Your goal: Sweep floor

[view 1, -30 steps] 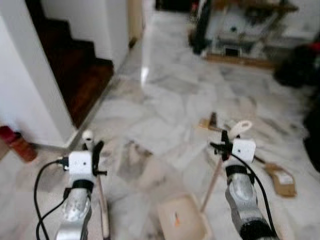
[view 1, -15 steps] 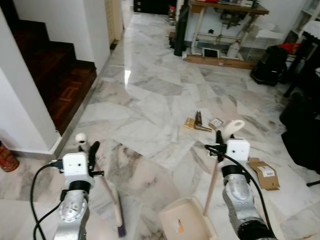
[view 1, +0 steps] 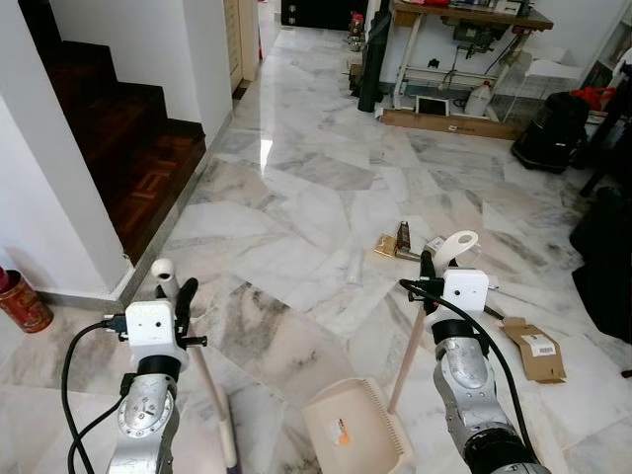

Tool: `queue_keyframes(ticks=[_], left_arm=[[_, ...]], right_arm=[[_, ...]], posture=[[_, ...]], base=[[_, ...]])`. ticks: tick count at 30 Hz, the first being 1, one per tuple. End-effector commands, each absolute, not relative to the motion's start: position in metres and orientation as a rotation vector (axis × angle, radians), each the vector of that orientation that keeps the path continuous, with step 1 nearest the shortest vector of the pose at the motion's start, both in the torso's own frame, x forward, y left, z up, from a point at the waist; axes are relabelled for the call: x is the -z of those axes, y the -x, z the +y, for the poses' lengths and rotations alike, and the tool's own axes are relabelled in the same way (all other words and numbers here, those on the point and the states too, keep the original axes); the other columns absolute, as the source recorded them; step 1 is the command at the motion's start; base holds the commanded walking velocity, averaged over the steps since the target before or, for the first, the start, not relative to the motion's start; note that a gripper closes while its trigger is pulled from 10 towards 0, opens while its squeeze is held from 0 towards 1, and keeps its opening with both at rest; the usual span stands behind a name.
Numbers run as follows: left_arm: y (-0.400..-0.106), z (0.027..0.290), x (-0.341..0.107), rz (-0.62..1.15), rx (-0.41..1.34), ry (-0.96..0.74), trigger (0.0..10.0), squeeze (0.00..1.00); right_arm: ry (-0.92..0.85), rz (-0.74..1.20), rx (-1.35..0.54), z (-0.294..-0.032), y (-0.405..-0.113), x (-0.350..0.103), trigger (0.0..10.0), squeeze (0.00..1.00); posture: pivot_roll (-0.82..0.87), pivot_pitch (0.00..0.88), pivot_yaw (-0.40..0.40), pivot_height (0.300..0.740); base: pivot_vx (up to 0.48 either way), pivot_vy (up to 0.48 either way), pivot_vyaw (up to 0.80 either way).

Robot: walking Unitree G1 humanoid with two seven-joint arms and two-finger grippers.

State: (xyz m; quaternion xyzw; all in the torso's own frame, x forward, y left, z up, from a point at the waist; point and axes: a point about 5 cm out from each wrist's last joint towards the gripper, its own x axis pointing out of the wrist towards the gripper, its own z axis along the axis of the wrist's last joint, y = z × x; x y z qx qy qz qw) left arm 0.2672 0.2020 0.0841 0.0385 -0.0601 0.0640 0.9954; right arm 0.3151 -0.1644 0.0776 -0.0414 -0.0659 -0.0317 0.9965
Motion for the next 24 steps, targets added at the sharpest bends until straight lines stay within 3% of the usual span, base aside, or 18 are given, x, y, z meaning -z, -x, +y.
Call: queue_keyframes(ticks=[1, 9, 24], left_arm=[[-0.2724, 0.2, -0.092, -0.156, -0.116, -0.088, 10.0, 0.0], [-0.2745, 0.1958, -0.0923, -0.162, -0.108, -0.076, 10.0, 0.0], [-0.276, 0.1943, -0.0945, -0.165, -0.098, -0.075, 10.0, 0.0]], right_arm=[[0.084, -0.158, 0.068, -0.1649, -0.3183, -0.0841, 10.0, 0.0], [0.091, -0.167, 0.057, -0.1639, -0.3158, -0.0839, 10.0, 0.0], [0.095, -0.181, 0.05, -0.1614, -0.3165, -0.0873, 10.0, 0.0]], posture=[[0.1, 0.0, -0.064, 0.74], [0.09, 0.0, -0.064, 0.74], [0.09, 0.0, -0.06, 0.74]], base=[[0.0, 0.0, 0.0], [0.0, 0.0, 0.0], [0.295, 0.0, 0.0]])
